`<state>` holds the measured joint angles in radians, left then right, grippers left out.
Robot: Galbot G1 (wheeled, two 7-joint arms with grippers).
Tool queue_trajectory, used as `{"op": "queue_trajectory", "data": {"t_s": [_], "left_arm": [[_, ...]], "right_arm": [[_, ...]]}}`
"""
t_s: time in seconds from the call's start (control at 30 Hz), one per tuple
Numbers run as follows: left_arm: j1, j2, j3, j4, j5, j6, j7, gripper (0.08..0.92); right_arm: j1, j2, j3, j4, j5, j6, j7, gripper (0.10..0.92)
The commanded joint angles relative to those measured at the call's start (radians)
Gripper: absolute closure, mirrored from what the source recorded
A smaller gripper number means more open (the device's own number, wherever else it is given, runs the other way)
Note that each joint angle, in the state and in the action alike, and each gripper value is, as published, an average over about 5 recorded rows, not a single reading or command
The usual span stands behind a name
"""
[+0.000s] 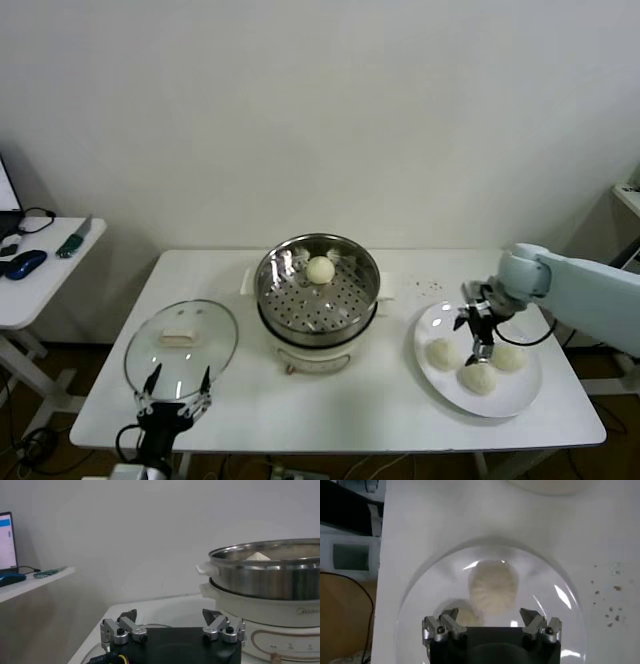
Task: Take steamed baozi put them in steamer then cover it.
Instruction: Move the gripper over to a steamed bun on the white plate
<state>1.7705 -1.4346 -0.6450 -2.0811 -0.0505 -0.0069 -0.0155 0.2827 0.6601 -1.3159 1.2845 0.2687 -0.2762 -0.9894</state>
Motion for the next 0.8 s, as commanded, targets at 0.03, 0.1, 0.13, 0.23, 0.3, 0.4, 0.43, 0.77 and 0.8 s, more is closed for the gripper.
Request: {"op": "queue_trajectory", "data": {"t_s": [0.03,0.1,0.13,0.23,0.3,0.4,0.43,0.77,0.8], "left_arm": [[0.002,-0.001,-0.001,0.004,0.002,-0.001,0.000,0.177],[0.004,-0.001,-0.001,0.007,0.002,-0.002,0.000,0.177],[0.004,-0.001,-0.001,0.008,0.002,-0.003,0.000,0.177],[0.004,-0.002,-0.001,0.011,0.002,-0.004,0.000,0.177],[0.004,-0.002,-0.001,0.012,0.002,-0.004,0.000,0.177],[0.002,-0.002,-0.002,0.013,0.002,-0.004,0.000,0.177],[0.002,-0.001,-0.002,0.013,0.002,-0.004,0.000,0.177],[0.003,0.000,-0.001,0.011,0.001,-0.003,0.001,0.177],[0.005,0.000,-0.001,0.010,0.001,-0.003,0.001,0.177]], "right_arm": [[-0.089,0.026,0.056,-0.043,-0.030,0.000,0.011,0.203],[-0.095,0.041,0.068,-0.060,-0.033,0.005,0.015,0.203],[-0.097,0.051,0.073,-0.068,-0.034,0.008,0.016,0.203],[-0.099,0.072,0.080,-0.084,-0.035,0.010,0.016,0.203],[-0.101,0.082,0.081,-0.091,-0.035,0.010,0.016,0.203],[-0.106,0.095,0.082,-0.099,-0.037,0.011,0.015,0.203],[-0.107,0.099,0.083,-0.102,-0.038,0.012,0.014,0.203],[-0.102,0.117,0.075,-0.115,-0.042,0.014,-0.011,0.279],[-0.100,0.116,0.074,-0.115,-0.042,0.014,-0.013,0.287]]}}
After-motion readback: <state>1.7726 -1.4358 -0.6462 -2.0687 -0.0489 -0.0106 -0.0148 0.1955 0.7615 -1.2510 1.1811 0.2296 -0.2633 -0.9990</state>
